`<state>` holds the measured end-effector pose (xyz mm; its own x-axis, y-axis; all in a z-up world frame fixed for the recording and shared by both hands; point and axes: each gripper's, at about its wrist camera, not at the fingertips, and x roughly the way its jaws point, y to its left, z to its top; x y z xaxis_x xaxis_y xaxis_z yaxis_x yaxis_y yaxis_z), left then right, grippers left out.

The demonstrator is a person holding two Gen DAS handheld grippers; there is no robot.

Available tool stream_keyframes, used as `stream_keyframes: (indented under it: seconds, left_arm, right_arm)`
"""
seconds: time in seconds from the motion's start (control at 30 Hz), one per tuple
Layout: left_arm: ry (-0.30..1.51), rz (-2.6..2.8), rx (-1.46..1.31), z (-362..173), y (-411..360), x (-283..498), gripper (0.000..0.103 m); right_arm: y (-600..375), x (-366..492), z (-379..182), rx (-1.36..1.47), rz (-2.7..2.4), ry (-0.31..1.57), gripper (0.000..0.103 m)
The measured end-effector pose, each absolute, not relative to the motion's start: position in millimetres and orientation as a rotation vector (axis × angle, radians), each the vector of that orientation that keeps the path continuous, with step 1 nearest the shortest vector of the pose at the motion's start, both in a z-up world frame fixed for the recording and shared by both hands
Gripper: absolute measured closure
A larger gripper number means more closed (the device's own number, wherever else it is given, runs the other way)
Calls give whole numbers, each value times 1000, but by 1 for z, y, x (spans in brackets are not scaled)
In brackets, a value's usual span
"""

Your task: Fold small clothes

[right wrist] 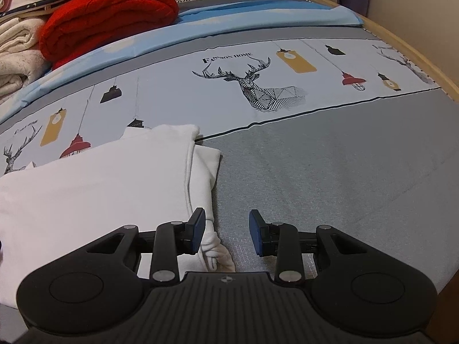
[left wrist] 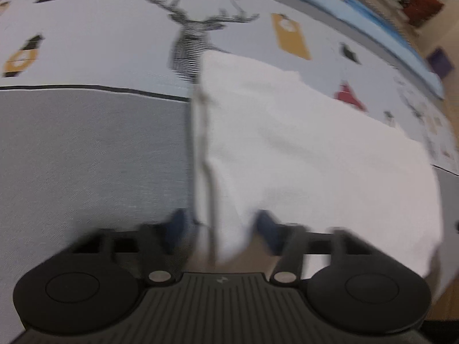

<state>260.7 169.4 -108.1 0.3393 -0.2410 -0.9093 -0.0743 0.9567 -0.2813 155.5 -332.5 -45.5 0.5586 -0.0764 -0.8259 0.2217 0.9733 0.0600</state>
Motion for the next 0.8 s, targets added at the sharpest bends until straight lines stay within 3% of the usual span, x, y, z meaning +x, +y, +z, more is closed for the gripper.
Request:
stream_keyframes:
  seconds: [0.03,0.1,0.27,0.43,0.53,0.6,0.67,0.8]
  left_arm:
    - [1218,-118,-293,-107,168,260,68]
    - [1209,-131,-270,-105,167,259,81]
    - [1171,-129,-310,-95,184,253,96]
    - [1181,-102,-312,-86,208,245,97]
    - [1201,-106,-313,-87,218,241,88]
    - [1202,-94,-328,-89,225,241,62]
    - [1206,-81,-353,-91,230,242,55]
    - [1230,-91,-414,-100,230,247,53]
  right_arm:
    - [-331,156,-46,160,-177,964,68]
    - [-327,157,-46,154,-176,963,68]
    - [-317,161,-45,155,-171,952,68]
    - [-305,166,-46,146,-151,948,68]
    - [-297,168,-46,133,-137,949,68]
    - [-294,169,-47,126,-131,950,68]
    - [-292,169,-47,127,-130,951,68]
    - [-293,167,-47,129,-134,953,68]
